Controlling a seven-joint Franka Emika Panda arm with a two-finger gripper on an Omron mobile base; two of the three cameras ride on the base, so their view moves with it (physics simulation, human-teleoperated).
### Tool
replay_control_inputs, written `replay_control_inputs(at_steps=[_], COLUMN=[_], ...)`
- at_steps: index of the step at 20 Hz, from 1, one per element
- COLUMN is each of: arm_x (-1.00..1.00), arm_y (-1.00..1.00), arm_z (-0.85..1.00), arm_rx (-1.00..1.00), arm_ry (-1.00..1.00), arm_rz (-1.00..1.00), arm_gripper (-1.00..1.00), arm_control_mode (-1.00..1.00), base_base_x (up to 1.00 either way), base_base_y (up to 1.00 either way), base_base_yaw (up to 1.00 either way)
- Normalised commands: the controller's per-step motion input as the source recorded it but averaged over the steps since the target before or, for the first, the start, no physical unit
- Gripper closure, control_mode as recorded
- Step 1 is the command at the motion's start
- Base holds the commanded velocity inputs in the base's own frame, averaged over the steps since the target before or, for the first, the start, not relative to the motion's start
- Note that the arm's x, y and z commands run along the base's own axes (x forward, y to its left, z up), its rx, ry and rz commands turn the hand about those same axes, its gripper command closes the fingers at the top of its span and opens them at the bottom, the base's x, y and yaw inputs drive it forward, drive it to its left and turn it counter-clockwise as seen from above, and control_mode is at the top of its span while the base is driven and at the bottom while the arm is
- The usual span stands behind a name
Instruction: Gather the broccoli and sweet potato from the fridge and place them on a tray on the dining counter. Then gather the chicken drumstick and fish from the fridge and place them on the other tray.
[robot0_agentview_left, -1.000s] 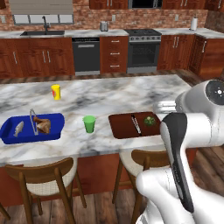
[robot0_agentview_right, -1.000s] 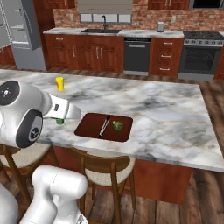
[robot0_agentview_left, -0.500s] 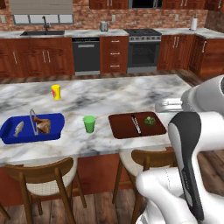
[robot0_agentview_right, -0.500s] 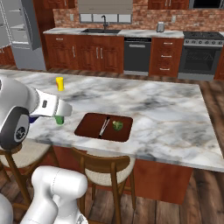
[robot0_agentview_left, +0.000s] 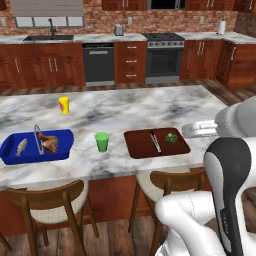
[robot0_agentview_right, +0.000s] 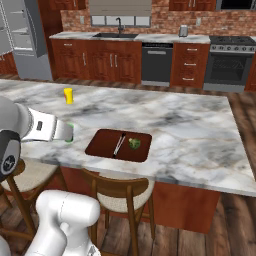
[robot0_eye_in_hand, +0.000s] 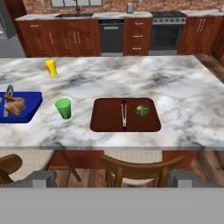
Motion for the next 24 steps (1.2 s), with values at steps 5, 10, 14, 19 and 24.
replay_control_inputs(at_steps=[5, 10, 14, 19, 24], arm_x=[-0.16, 0.0, -0.01, 0.0, -0.04], arm_y=[0.16, 0.03, 0.0, 0.0, 0.0], arm_z=[-0.12, -0.12, 0.0, 0.0, 0.0], arm_rx=[0.0, 0.0, 0.0, 0.0, 0.0], arm_ry=[-0.01, 0.0, 0.0, 0.0, 0.0], arm_rz=[0.0, 0.0, 0.0, 0.0, 0.0], arm_gripper=[-1.0, -1.0, -1.0, -1.0, -1.0], arm_control_mode=[-1.0, -1.0, -1.0, -1.0, 1.0], base_base_x=[0.0, 0.0, 0.0, 0.0, -0.43], base_base_y=[0.0, 0.0, 0.0, 0.0, 0.0], base_base_yaw=[0.0, 0.0, 0.0, 0.0, 0.0])
